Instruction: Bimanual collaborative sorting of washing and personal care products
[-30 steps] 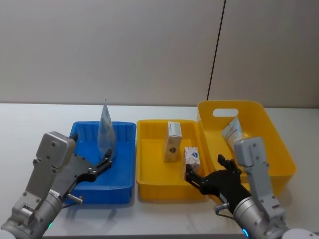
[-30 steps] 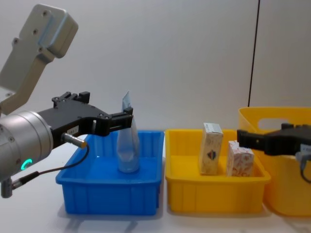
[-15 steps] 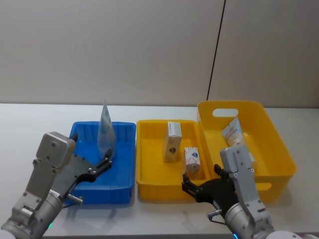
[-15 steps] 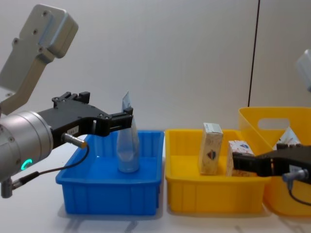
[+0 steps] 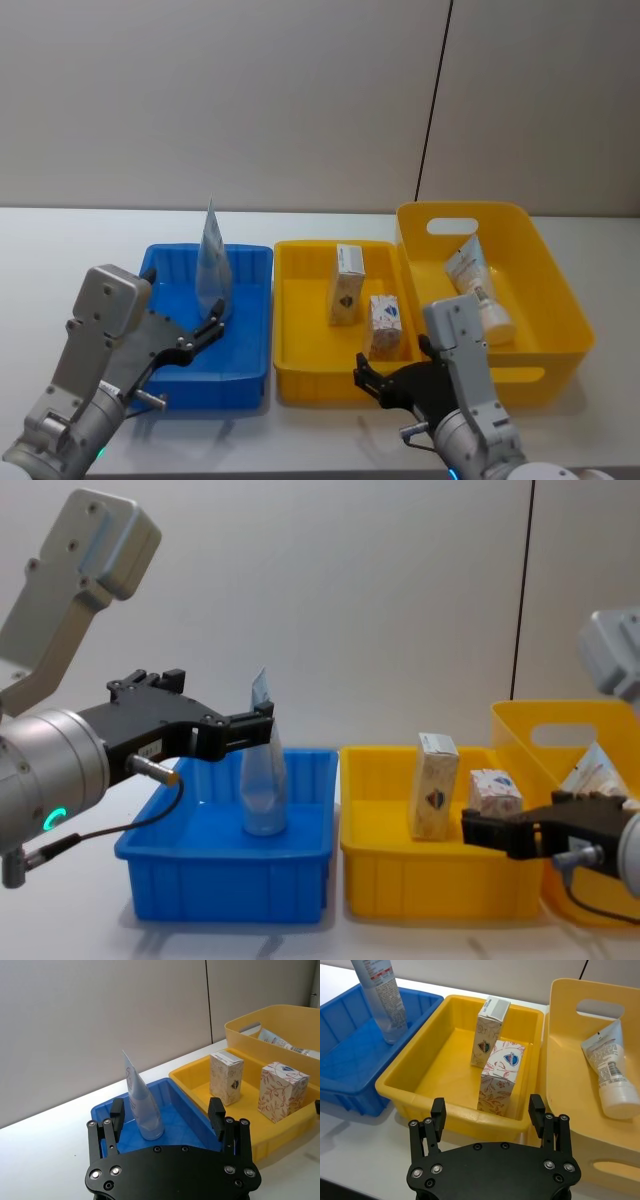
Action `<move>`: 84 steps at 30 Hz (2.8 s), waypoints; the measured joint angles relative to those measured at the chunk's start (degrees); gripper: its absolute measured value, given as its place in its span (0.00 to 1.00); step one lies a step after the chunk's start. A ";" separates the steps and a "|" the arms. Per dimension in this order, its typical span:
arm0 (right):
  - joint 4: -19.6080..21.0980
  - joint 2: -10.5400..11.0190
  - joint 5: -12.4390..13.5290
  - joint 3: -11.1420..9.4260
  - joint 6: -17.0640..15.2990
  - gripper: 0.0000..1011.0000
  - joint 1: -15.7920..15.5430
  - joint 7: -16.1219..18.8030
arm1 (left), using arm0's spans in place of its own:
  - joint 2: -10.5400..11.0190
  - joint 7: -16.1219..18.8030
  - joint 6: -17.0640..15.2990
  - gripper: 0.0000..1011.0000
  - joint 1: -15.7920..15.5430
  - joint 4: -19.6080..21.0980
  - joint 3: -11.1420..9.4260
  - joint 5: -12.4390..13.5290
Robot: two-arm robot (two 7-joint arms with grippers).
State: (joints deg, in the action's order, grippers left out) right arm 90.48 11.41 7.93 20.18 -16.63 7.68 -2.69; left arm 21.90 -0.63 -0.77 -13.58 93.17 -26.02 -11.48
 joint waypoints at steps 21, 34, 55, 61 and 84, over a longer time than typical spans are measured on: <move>-6.88 -3.72 -2.42 1.16 1.66 0.99 3.33 -1.28 | 0.00 0.00 -0.02 0.99 0.00 0.00 0.00 0.00; -10.49 -6.52 -4.19 0.66 4.53 0.99 4.52 -4.52 | 0.00 0.00 -0.02 0.99 -0.01 0.00 0.00 0.00; -12.64 -9.46 -5.17 -1.64 8.62 0.99 5.09 -7.94 | 0.00 0.00 -0.02 0.99 -0.01 0.00 0.00 0.00; -12.92 -9.88 -5.56 -1.93 8.21 0.99 5.09 -8.46 | 0.00 0.00 -0.02 0.99 -0.01 0.00 0.00 0.00; -15.01 -11.09 -6.81 -1.98 7.83 0.99 5.96 -8.66 | 0.00 0.00 -0.02 0.99 -0.01 0.00 0.00 0.00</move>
State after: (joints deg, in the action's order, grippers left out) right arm 75.47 0.32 1.12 18.20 -8.80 13.65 -11.34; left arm 21.89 -0.63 -0.80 -13.59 93.17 -26.03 -11.48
